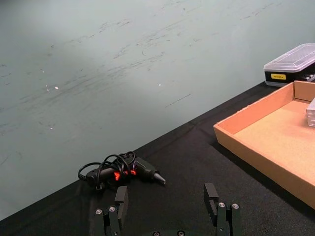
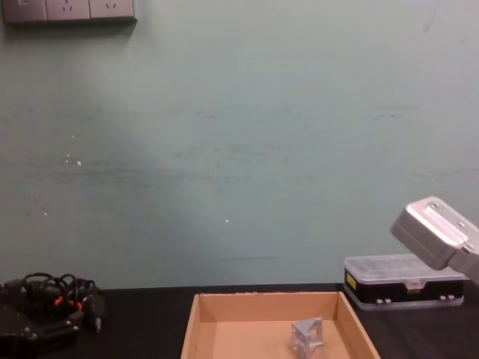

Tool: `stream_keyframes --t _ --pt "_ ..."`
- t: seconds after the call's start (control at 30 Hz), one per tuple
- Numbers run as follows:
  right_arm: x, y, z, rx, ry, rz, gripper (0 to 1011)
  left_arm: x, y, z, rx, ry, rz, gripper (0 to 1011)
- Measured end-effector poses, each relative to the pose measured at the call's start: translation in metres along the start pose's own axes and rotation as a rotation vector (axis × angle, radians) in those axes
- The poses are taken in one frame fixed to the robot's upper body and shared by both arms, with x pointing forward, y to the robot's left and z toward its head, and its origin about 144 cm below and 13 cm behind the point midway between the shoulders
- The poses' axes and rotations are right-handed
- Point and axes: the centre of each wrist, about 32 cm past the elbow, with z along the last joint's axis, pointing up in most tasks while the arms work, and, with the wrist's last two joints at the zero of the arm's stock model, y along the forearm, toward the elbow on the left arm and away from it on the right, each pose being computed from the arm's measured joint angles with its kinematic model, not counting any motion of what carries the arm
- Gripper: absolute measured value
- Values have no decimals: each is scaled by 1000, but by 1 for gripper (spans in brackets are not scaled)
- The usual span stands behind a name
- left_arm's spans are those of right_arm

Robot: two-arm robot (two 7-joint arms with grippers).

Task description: Use one hand to pick up the angle iron from the table and place it into the box.

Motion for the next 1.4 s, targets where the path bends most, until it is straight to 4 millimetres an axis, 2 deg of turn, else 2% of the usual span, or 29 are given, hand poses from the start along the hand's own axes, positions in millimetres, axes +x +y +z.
stream_keyframes --t 0.17,0.37,0.83,1.4 --pt "0 0 0 -1 -1 0 1003 0 0 0 0 0 0 1011" --pt "0 0 0 -3 -2 0 885 0 0 0 0 0 0 1011" --pt "0 -1 0 -5 -2 0 453 0 0 0 0 0 0 1011" --pt "0 -2 0 -2 -1 -2 443 0 0 0 0 0 0 1011"
